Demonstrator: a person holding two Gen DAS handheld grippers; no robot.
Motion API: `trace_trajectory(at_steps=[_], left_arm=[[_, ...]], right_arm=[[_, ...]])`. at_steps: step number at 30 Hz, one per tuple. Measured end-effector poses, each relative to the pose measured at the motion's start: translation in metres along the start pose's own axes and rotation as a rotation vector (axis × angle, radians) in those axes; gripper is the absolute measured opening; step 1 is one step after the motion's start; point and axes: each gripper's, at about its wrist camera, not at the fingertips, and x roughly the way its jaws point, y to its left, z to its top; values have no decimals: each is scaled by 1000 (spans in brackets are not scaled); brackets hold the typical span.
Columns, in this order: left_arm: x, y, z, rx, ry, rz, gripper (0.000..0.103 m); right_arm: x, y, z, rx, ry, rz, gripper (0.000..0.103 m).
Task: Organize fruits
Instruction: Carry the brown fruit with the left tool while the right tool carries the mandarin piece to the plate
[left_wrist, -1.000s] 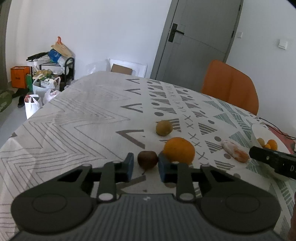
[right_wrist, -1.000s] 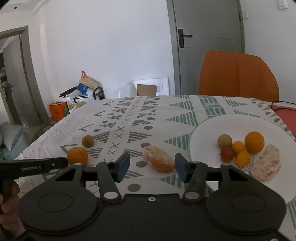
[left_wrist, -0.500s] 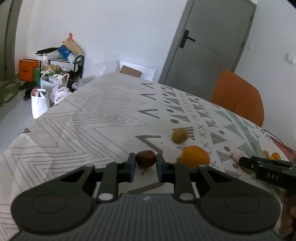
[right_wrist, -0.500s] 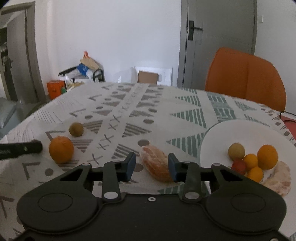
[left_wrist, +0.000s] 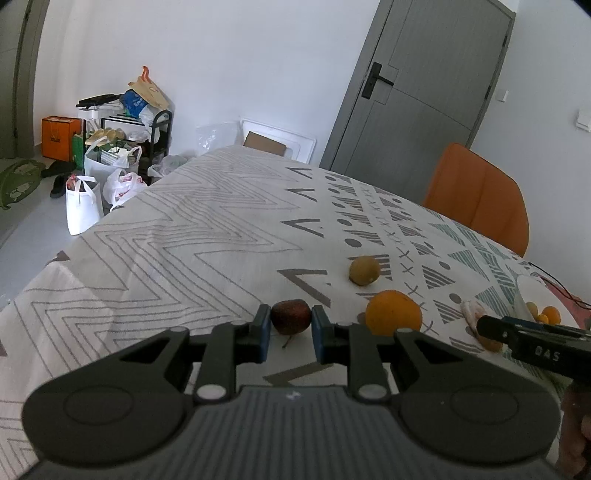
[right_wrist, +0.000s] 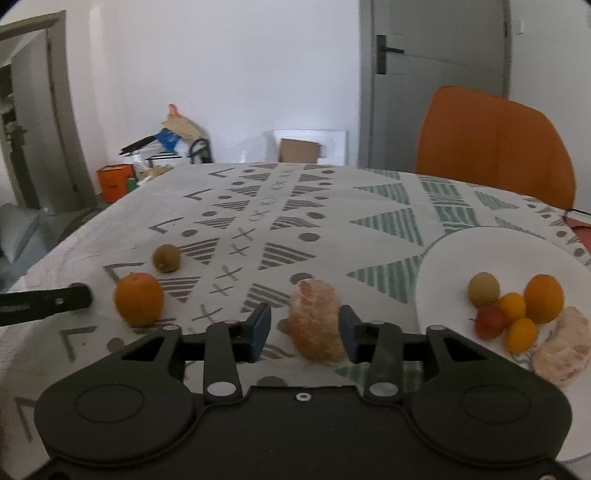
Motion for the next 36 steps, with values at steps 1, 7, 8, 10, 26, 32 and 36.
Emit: trace_trajectory(at_steps=[1, 7, 8, 10, 26, 32, 36], left_arm=[[0, 1, 0, 0, -1, 0, 22], [-2, 1, 1, -8, -1, -12, 22], [-2, 0, 1, -6, -1, -16, 22], [-2, 0, 2, -2, 2, -20, 22], [-10, -36, 13, 92, -19, -12, 22], [-16, -55, 14, 123, -33, -27, 22], [-20, -71, 14, 149, -41, -48, 22]], right_arm=[[1, 0, 0, 1, 3, 1, 43], [13, 8, 2, -28, 22, -57, 51], [14, 10, 1, -31, 23, -69, 52], [18, 16, -2, -70, 25, -104, 54], [-23, 2, -17, 79, -48, 23, 23], [-44, -15, -17, 134, -102, 46, 23], [-61, -27, -16, 161, -153, 42, 23]])
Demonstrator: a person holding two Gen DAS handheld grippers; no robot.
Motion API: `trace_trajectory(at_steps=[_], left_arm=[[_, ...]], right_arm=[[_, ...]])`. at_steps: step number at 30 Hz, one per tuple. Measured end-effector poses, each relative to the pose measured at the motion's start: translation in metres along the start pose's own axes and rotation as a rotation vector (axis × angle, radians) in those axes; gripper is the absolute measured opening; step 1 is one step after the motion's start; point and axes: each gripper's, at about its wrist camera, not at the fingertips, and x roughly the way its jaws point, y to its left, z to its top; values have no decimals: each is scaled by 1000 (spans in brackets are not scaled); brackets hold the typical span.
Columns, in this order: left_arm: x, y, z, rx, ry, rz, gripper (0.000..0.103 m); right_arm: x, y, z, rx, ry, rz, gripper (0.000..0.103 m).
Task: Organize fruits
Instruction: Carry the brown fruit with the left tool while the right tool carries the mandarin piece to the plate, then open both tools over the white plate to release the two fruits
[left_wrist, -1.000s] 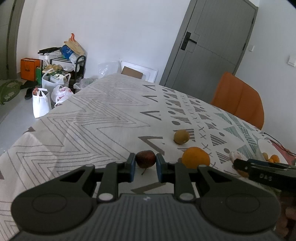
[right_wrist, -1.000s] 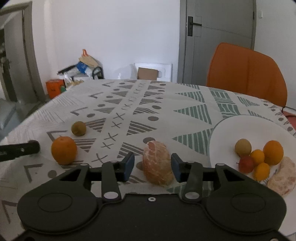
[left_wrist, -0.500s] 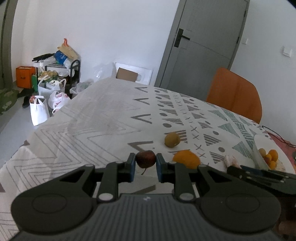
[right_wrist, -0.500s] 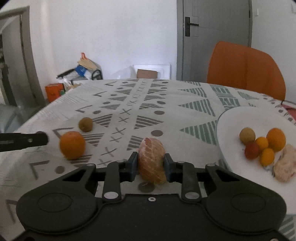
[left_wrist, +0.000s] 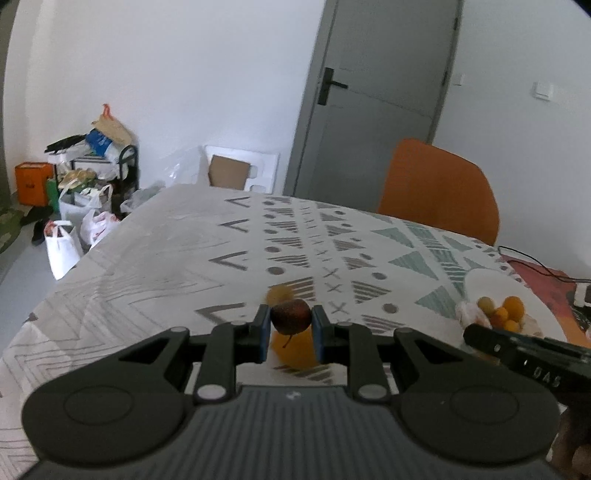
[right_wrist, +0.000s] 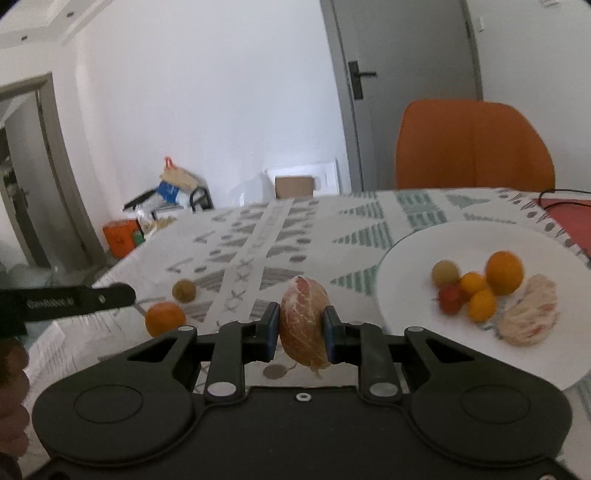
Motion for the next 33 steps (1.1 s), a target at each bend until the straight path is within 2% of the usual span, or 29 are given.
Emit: trace_trajectory(at_steps=[12, 33], left_arm=[[2, -51, 6, 73, -18, -61, 22], [30, -136, 5, 179, 3, -177, 22]], right_arm=[[-31, -40, 4, 59, -82, -45, 23], [-62, -111, -1, 149, -138, -152, 23]])
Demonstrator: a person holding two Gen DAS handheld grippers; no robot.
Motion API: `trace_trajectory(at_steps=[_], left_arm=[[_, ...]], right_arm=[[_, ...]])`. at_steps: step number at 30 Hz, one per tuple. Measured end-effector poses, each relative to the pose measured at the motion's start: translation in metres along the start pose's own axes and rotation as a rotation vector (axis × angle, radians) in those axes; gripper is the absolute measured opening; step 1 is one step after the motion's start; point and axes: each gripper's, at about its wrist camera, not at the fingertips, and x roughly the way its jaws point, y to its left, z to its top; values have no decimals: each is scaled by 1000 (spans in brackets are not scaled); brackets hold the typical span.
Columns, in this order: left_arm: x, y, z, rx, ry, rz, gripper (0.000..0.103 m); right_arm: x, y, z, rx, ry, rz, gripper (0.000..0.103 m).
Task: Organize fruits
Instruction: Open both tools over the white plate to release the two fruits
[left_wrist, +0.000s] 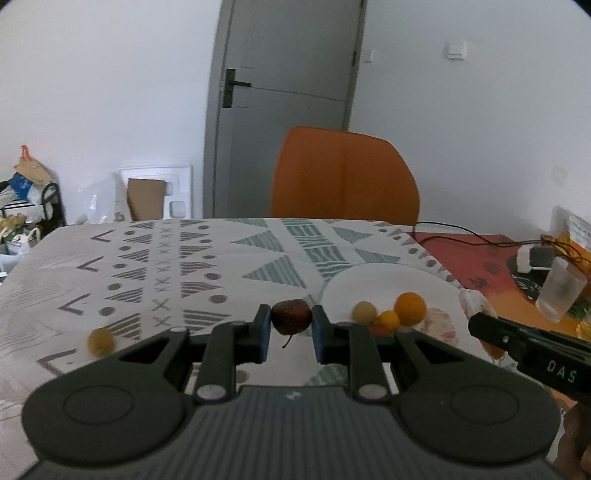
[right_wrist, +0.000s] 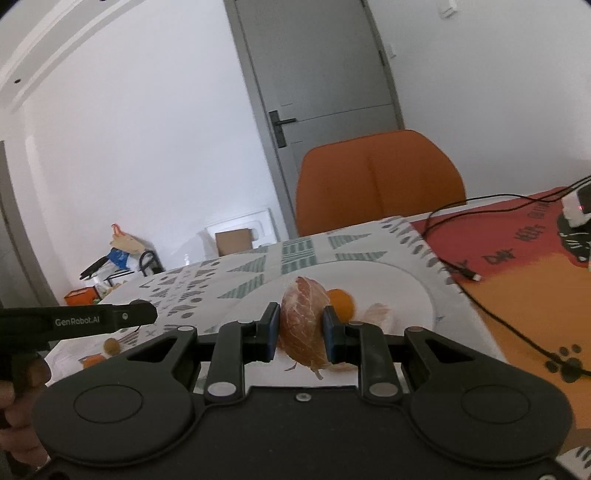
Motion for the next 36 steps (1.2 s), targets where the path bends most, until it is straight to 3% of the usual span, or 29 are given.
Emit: trace_trajectory(at_steps=[10, 14, 15, 20, 27, 29, 31, 36], left_arm=[[25, -30, 2, 33, 25, -50, 22], [32, -38, 2, 42, 37, -69, 22], [33, -40, 2, 44, 38, -73, 22], [37, -45, 1, 46, 53, -86, 22], [31, -28, 2, 19, 59, -47, 27], [27, -21, 2, 16, 57, -28, 34], [22, -12, 1, 9, 52, -8, 48], [7, 8, 2, -5, 19, 49, 65]], right_arm=[[5, -31, -1, 57, -10, -58, 25], [2, -33, -3, 55, -26, -74, 57], [0, -33, -3, 57, -34, -77, 61], [0, -29, -6, 49, 1, -48, 61], [4, -14, -11, 31, 29, -21, 61], [5, -8, -11, 19, 31, -9, 63], [6, -2, -12, 12, 33, -5, 65], [8, 11, -13, 1, 39, 11, 69]])
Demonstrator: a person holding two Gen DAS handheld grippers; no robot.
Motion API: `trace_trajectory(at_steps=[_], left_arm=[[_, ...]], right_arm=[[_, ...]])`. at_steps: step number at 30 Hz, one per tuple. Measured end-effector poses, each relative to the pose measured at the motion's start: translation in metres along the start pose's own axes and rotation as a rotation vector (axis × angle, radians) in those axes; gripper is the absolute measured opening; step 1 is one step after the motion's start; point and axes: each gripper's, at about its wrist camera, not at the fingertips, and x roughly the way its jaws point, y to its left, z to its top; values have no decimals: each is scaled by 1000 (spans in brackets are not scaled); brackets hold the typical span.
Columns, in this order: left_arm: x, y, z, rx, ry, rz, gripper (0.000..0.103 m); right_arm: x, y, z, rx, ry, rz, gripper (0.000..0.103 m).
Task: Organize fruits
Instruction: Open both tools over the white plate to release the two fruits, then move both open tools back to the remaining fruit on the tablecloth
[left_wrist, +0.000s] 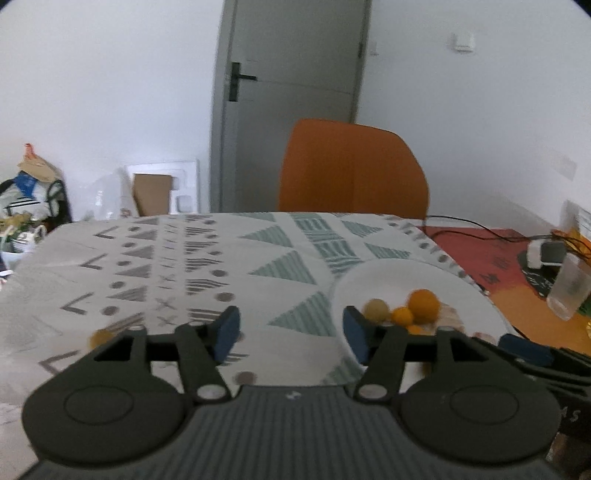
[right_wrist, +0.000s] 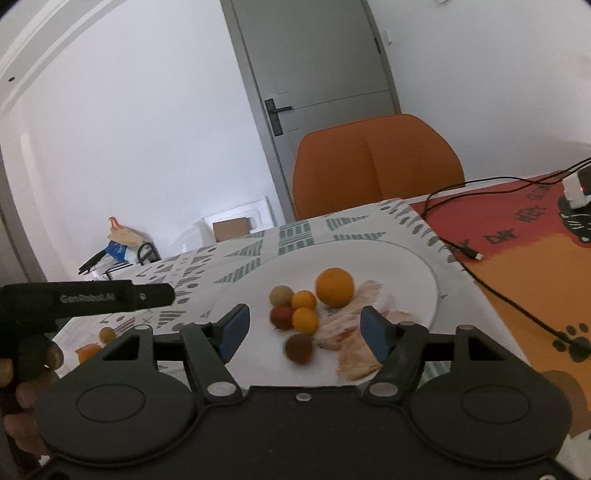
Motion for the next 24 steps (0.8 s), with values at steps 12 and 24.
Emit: trace_trajectory(at_steps=[12, 24], left_arm=[[-17, 55, -10, -66, -13, 113, 84], [-22, 104, -25, -140, 14, 178, 85]], right_arm=[[7, 33, -1, -26, -10, 38, 97], [23, 75, -5, -80, 26, 88, 103]])
